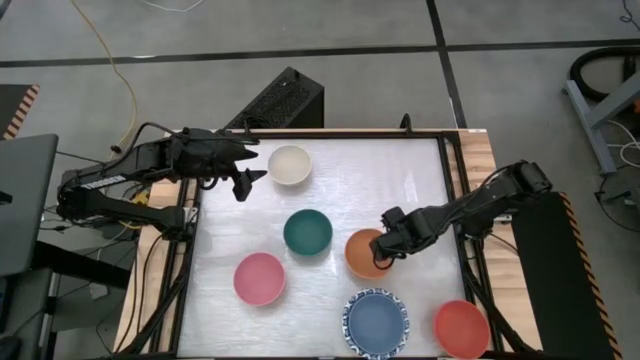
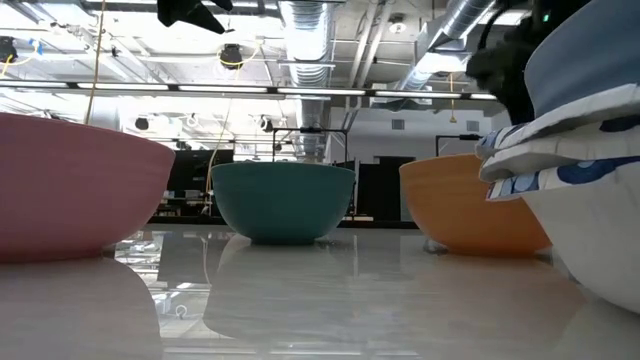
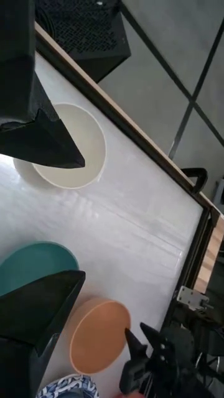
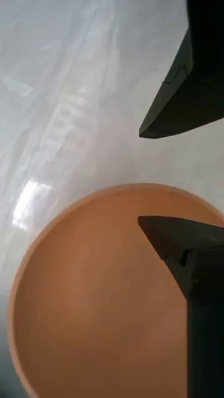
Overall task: Nest bowls inside each other
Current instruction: Stack the light orange bowl onto the blue bowl
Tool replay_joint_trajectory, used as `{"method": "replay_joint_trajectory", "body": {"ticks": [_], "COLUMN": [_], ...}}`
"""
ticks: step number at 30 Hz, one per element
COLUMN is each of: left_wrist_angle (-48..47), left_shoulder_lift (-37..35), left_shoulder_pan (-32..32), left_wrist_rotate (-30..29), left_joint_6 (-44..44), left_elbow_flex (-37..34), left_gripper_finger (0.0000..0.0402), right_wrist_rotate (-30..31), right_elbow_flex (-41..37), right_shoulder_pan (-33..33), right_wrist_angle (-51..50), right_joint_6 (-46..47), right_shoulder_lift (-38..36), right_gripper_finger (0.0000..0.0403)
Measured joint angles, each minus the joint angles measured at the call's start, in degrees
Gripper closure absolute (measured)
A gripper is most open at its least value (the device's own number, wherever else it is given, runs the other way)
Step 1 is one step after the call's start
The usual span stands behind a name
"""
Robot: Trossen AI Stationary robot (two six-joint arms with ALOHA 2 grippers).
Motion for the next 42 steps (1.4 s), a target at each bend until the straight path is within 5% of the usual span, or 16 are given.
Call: {"method": "replay_joint_trajectory", "body": {"ticks": [8, 19, 29, 42], "left_wrist_angle": [0.0, 0.04, 0.04, 0.2], "left_shoulder_lift": [0.0, 0.0, 0.0, 0.96], "left_shoulder_pan": [1.15, 4.1, 5.98, 8.96], "left_wrist_rotate": [0.16, 0.39, 3.91, 10.69], "left_joint_6": [0.17, 0.19, -0.26, -1.08], "left_elbow_flex": [0.0, 0.0, 0.0, 0.0], "left_gripper_finger": [0.0132, 0.0132, 0.0132, 0.0132], "right_wrist_rotate": [-2.33, -3.67, -3.7, 2.21], "right_elbow_flex": [-4.45, -4.43, -4.4, -0.86], "right_shoulder_pan": [-2.86, -6.51, -9.6, -7.11], "right_wrist_angle": [6.87, 7.57, 7.17, 8.75], "right_joint_6": [-2.49, -8.27, -8.63, -6.51], "right_shoulder_lift": [0.0, -0.1, -2.53, -18.78], "right_gripper_finger": [0.0189, 0.0386, 0.0396, 0.0396]}}
